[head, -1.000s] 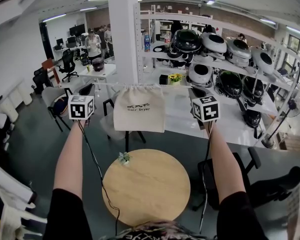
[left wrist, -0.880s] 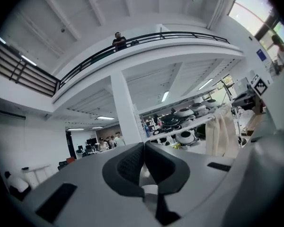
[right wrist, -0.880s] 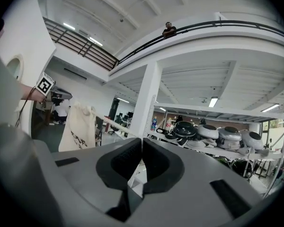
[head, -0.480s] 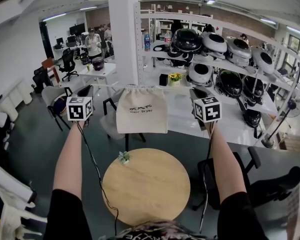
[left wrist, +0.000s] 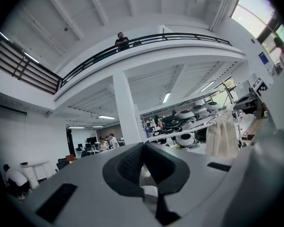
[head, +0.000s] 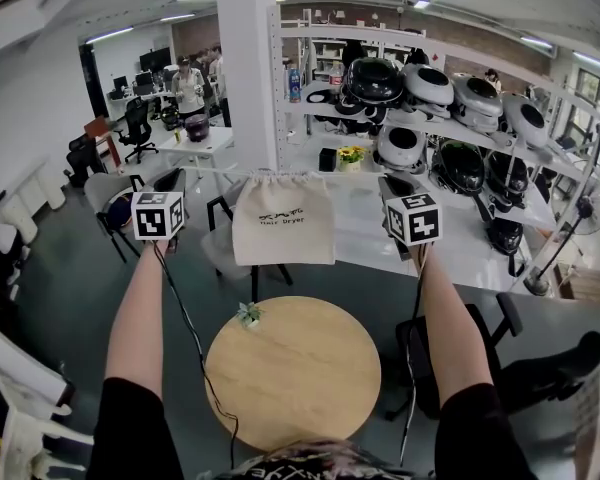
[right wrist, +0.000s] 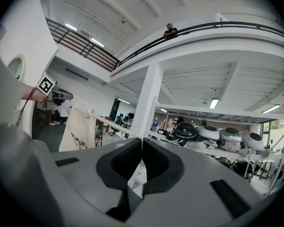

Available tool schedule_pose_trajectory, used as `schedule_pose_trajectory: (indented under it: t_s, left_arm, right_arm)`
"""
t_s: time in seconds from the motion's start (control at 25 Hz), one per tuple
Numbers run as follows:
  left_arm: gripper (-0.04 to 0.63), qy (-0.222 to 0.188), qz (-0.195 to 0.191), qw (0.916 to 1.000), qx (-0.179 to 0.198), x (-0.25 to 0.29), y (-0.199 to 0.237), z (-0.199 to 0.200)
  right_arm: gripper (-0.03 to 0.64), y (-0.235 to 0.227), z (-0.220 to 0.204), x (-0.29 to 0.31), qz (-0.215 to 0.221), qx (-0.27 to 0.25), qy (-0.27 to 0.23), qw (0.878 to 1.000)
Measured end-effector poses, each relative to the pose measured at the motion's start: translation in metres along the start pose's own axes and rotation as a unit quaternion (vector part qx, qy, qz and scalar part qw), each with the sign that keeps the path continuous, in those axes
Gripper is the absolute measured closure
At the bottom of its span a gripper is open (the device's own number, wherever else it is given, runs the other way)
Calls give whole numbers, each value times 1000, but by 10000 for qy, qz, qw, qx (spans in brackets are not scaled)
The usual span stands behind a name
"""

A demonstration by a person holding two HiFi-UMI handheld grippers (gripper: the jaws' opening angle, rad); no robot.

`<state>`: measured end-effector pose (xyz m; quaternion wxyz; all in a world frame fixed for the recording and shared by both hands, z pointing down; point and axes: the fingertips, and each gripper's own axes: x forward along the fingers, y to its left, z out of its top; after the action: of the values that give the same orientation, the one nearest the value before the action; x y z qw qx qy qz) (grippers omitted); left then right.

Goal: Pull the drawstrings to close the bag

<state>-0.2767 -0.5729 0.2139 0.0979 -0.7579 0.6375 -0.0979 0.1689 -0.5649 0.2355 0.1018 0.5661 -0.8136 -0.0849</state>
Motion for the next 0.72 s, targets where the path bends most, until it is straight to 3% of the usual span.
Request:
schedule_pose_trajectory:
  t_s: [0.72]
  left_arm:
    - [578,54,41,10000,55,-2,1,2]
  right_arm:
    - [612,0,2,-2,8,7,-55,10000]
